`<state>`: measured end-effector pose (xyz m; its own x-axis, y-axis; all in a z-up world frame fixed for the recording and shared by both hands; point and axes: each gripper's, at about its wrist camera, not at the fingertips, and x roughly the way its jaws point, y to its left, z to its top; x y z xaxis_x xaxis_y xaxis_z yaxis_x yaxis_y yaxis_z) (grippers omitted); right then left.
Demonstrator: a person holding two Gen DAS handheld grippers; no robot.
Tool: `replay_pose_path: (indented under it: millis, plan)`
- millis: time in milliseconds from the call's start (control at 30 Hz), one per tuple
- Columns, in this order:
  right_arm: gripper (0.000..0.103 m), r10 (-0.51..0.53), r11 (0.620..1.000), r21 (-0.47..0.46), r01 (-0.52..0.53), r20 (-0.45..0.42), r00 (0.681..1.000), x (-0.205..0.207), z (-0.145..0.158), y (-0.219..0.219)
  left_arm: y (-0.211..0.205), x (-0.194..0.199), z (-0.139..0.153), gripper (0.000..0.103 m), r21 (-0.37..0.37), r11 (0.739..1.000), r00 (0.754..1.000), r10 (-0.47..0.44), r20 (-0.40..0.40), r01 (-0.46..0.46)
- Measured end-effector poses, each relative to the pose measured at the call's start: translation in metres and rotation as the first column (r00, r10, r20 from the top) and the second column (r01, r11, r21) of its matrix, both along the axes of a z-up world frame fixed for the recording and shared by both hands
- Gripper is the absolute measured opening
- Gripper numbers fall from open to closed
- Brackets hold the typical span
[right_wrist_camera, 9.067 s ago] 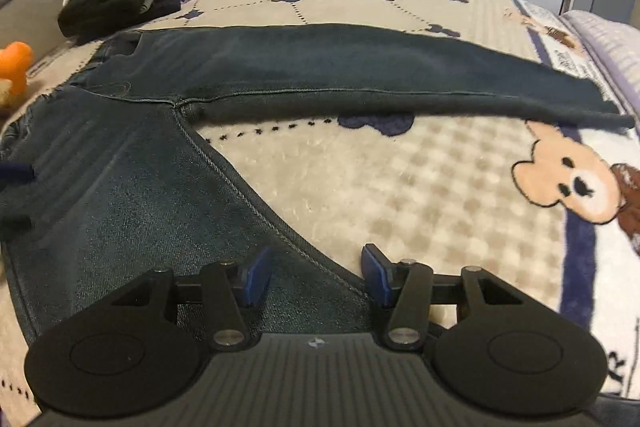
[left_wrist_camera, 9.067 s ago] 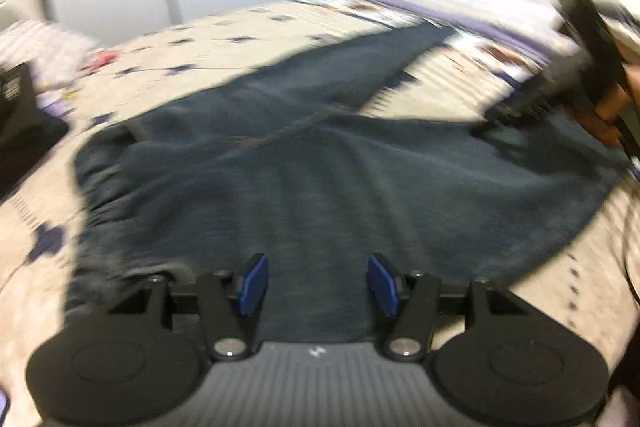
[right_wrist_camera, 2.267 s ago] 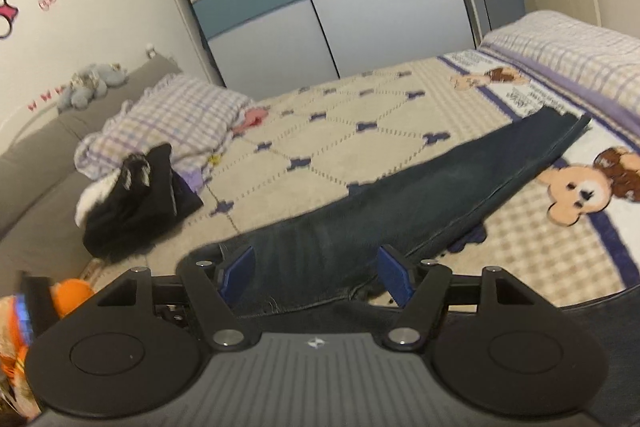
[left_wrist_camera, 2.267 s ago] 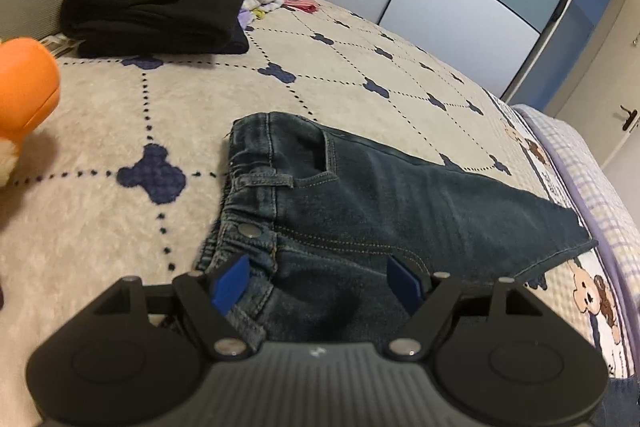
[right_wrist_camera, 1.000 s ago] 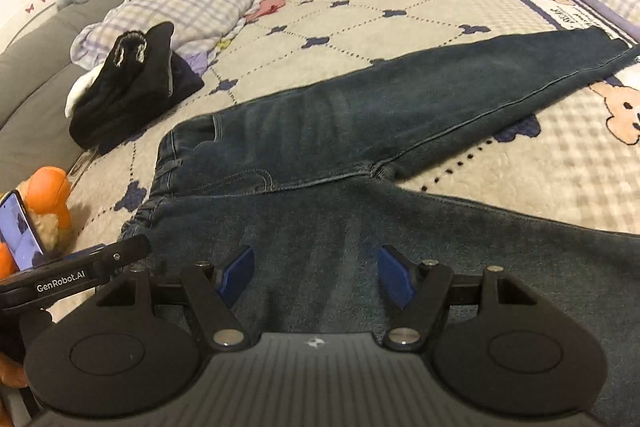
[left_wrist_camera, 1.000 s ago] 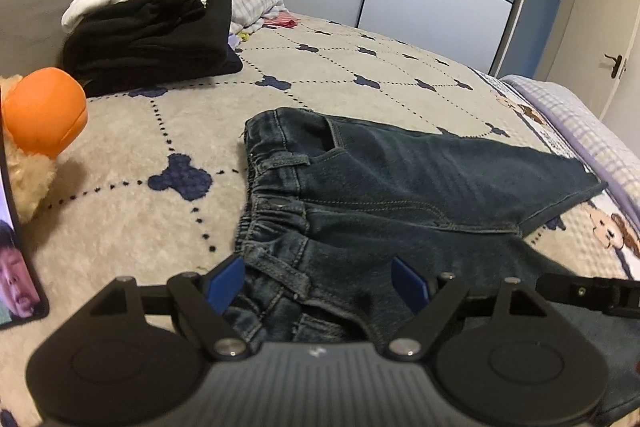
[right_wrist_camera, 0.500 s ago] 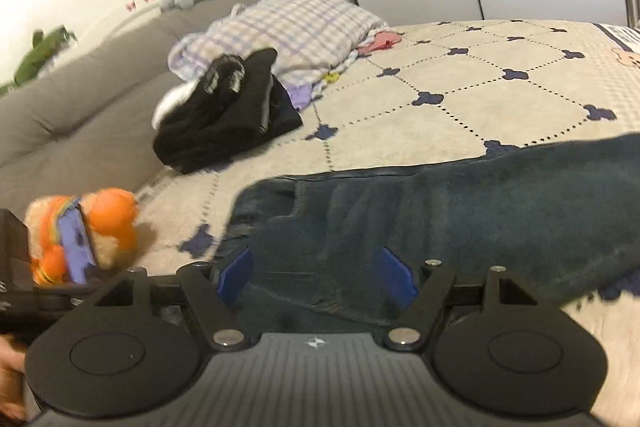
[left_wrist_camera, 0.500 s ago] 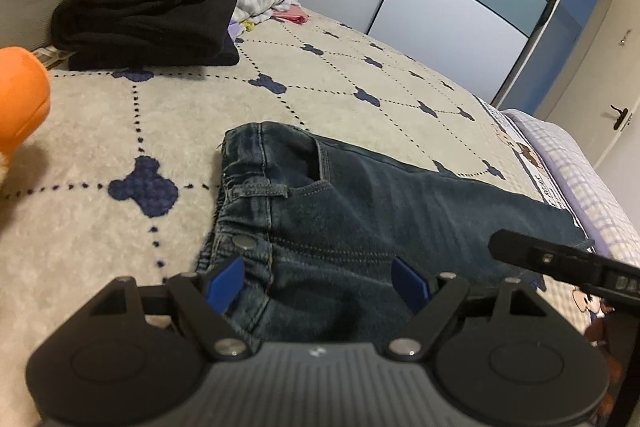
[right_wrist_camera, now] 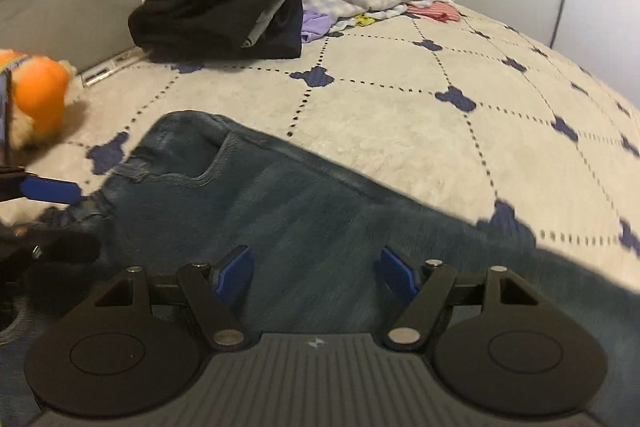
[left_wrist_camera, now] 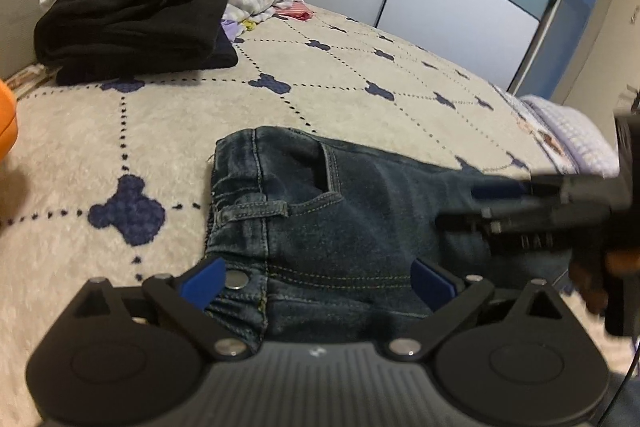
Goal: Fold clothes
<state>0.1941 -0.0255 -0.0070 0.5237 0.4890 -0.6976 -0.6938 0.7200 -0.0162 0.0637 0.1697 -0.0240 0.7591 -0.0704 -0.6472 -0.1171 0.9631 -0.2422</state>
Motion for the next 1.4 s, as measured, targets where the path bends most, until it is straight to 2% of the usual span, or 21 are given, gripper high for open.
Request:
replay_pose_path:
  millis: [167,233,400,600,800,867,967,1033,1067,1133,1200,1400]
  plan:
    - [0.074,-0.003,1.0,-0.022,0.003,-0.004,1.0,0.032,-0.004,0.006,-0.013,-0.001,-0.008,0.102,0.123,0.991,0.999,-0.051,0.009,0.05]
    - [0.074,-0.002,1.0,-0.027,0.002,-0.007,1.0,0.041,-0.005,0.008,-0.014,-0.003,-0.009,0.102,0.146,0.987,0.998,-0.064,0.016,0.061]
    - [0.075,-0.003,0.998,-0.066,0.001,-0.028,1.0,0.065,-0.015,0.011,-0.007,-0.003,-0.007,0.102,0.101,0.993,0.998,-0.055,0.025,0.052]
    - [0.097,-0.024,0.998,-0.055,0.019,-0.087,0.996,0.086,-0.027,0.006,-0.004,0.001,-0.006,0.103,0.065,0.997,0.999,-0.033,0.019,0.032]
    - [0.097,-0.011,0.999,-0.042,0.006,-0.12,0.993,0.093,-0.029,0.006,-0.004,0.006,-0.008,0.103,0.058,0.998,1.0,-0.022,0.018,0.021]
    - [0.09,-0.005,1.0,-0.029,0.001,-0.128,0.992,0.092,-0.028,0.006,-0.004,0.007,-0.009,0.103,0.059,0.998,1.0,-0.018,0.017,0.017]
    - [0.069,0.009,1.0,-0.008,-0.01,-0.139,0.99,0.087,-0.023,0.004,-0.005,0.01,-0.01,0.103,0.066,0.998,1.0,-0.014,0.015,0.013]
    - [0.046,0.012,1.0,-0.008,-0.013,-0.136,0.991,0.083,-0.02,0.003,-0.005,0.011,-0.01,0.103,0.066,0.998,1.0,-0.011,0.013,0.01]
    - [0.039,0.007,1.0,-0.013,-0.009,-0.133,0.991,0.081,-0.018,0.002,-0.004,0.011,-0.01,0.103,0.064,0.998,1.0,-0.011,0.013,0.01]
    - [0.018,-0.002,1.0,-0.021,-0.001,-0.128,0.992,0.076,-0.015,-0.002,-0.004,0.011,-0.01,0.103,0.06,0.998,1.0,-0.012,0.013,0.011]
    - [0.014,-0.013,1.0,-0.015,0.011,-0.107,0.994,0.067,-0.01,-0.007,-0.002,0.011,-0.01,0.103,0.05,0.999,1.0,-0.012,0.016,0.011]
    - [0.013,-0.046,0.999,-0.02,0.046,0.033,0.998,0.017,0.018,-0.015,0.012,0.008,-0.006,0.103,-0.012,1.0,1.0,0.02,0.013,-0.02]
